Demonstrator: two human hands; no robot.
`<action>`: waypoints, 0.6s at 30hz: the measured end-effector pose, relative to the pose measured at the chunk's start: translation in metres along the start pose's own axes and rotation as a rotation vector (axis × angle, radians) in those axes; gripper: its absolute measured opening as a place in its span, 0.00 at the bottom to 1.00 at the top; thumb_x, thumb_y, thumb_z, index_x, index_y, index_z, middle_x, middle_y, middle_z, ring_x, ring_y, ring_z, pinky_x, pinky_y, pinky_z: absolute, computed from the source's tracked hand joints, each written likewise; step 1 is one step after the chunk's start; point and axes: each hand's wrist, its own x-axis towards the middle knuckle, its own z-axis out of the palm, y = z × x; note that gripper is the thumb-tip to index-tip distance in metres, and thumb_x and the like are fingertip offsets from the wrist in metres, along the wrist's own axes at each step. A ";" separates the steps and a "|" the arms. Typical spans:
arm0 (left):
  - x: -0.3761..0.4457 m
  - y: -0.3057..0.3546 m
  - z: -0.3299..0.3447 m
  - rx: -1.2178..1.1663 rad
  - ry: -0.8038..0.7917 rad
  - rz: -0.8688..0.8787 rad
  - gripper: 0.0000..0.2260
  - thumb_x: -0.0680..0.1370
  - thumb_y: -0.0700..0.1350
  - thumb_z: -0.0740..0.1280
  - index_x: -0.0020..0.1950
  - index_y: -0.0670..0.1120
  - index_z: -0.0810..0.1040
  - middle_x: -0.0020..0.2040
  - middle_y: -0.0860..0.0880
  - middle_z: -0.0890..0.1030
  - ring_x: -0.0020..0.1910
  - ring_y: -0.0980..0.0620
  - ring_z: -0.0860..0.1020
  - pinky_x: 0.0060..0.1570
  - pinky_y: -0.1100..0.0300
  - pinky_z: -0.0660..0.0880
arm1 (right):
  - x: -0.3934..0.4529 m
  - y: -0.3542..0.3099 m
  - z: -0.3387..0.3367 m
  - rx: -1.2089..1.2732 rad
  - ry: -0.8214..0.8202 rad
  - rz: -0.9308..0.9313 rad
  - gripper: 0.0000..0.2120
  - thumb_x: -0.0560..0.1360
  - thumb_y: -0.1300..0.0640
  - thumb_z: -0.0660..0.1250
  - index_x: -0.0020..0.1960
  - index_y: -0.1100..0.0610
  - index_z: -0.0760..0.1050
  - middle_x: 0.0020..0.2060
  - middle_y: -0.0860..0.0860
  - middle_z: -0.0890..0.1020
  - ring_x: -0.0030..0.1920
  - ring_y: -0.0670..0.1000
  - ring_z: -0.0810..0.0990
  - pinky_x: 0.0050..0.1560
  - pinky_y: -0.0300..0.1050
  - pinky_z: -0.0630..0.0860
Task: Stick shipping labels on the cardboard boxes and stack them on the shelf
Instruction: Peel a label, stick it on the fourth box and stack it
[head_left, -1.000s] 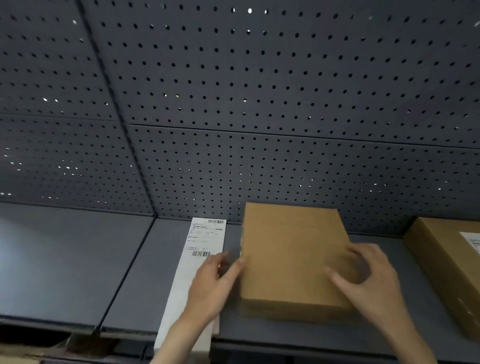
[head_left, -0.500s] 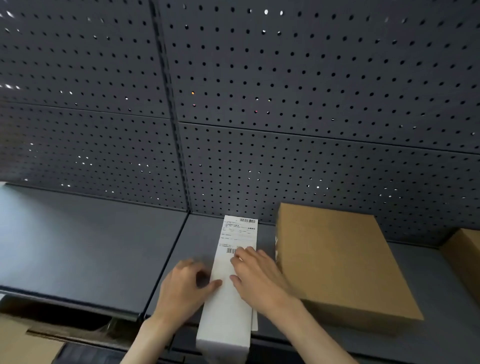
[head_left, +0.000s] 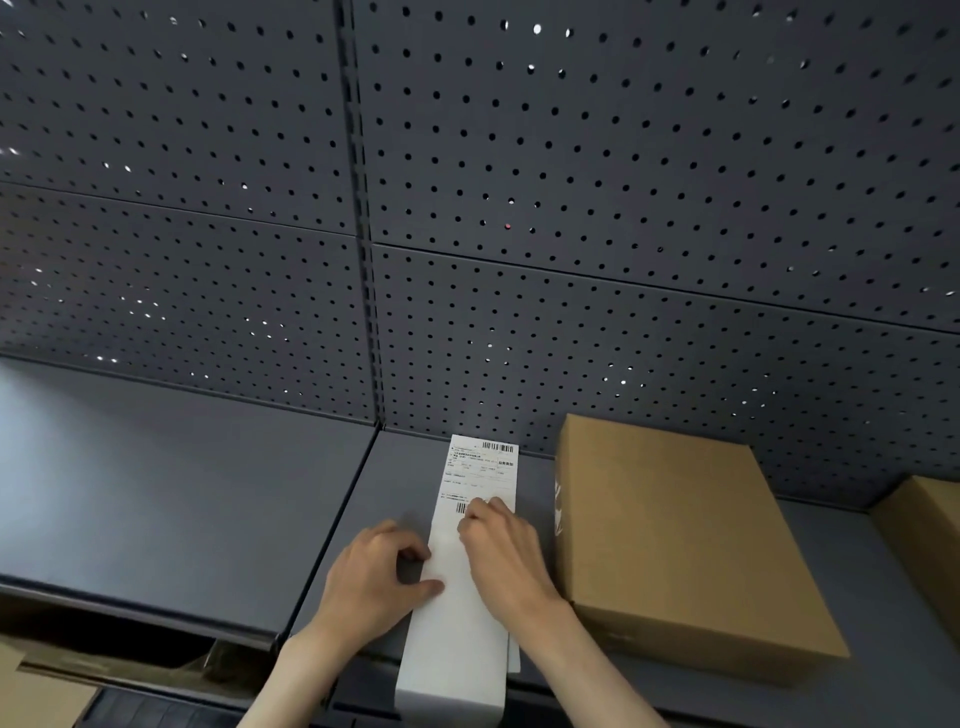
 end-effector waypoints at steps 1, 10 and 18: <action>0.001 0.000 0.000 -0.006 -0.011 0.001 0.11 0.67 0.59 0.76 0.42 0.63 0.75 0.45 0.60 0.77 0.48 0.59 0.77 0.43 0.65 0.71 | 0.001 0.002 0.004 0.032 0.006 -0.003 0.12 0.58 0.70 0.79 0.36 0.58 0.81 0.38 0.52 0.81 0.40 0.55 0.82 0.27 0.46 0.74; 0.009 -0.001 -0.004 -0.034 -0.126 -0.041 0.22 0.64 0.53 0.78 0.53 0.59 0.71 0.45 0.59 0.78 0.45 0.58 0.75 0.46 0.60 0.73 | 0.004 -0.001 0.013 0.111 0.109 -0.034 0.09 0.73 0.52 0.76 0.47 0.57 0.84 0.45 0.50 0.84 0.48 0.55 0.80 0.44 0.50 0.79; 0.011 -0.003 -0.007 -0.153 -0.137 -0.096 0.24 0.60 0.54 0.78 0.51 0.58 0.72 0.45 0.56 0.79 0.40 0.55 0.77 0.44 0.58 0.77 | -0.001 0.001 0.020 -0.057 0.149 -0.120 0.08 0.66 0.61 0.79 0.42 0.52 0.83 0.37 0.48 0.82 0.40 0.53 0.79 0.41 0.48 0.76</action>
